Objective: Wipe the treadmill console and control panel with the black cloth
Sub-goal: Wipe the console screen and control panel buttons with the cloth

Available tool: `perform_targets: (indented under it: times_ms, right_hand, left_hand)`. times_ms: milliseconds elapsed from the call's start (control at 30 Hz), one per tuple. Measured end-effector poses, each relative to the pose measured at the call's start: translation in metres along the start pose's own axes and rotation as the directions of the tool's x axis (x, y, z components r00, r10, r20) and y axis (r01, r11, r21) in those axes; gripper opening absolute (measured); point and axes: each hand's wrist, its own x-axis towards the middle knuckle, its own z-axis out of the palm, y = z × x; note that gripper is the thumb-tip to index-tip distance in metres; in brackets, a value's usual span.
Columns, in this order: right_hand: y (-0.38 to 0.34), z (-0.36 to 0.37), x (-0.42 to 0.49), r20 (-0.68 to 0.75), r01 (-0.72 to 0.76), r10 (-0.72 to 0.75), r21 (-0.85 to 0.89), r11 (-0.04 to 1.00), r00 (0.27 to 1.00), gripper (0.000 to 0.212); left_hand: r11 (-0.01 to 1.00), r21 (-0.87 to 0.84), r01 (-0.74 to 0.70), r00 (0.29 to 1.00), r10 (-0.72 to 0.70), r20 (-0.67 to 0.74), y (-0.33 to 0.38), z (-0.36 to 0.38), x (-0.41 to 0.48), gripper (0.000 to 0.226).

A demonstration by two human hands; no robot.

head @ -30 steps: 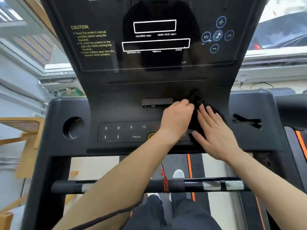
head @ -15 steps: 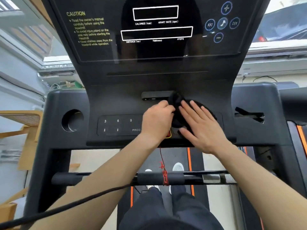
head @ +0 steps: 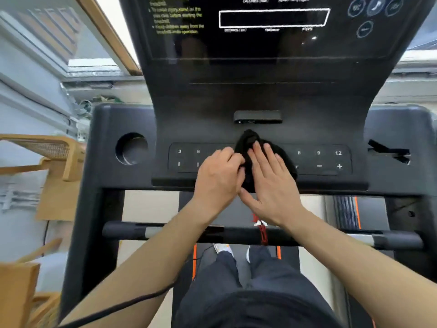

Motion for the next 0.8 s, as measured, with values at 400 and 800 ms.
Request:
perform_targets:
  times_ms: [400, 800]
  right_hand:
    - [-0.11, 0.021, 0.048, 0.081, 0.323, -0.317, -0.079, 0.943, 0.945, 0.09]
    - [-0.094, 0.018, 0.065, 0.099, 0.281, -0.27, -0.112, 0.953, 0.958, 0.074]
  left_hand:
    - [0.933, -0.054, 0.355, 0.911, -0.358, -0.206, -0.079, -0.049, -0.078, 0.008]
    - [0.924, -0.047, 0.379, 0.869, -0.373, -0.325, -0.072, -0.034, -0.058, 0.007]
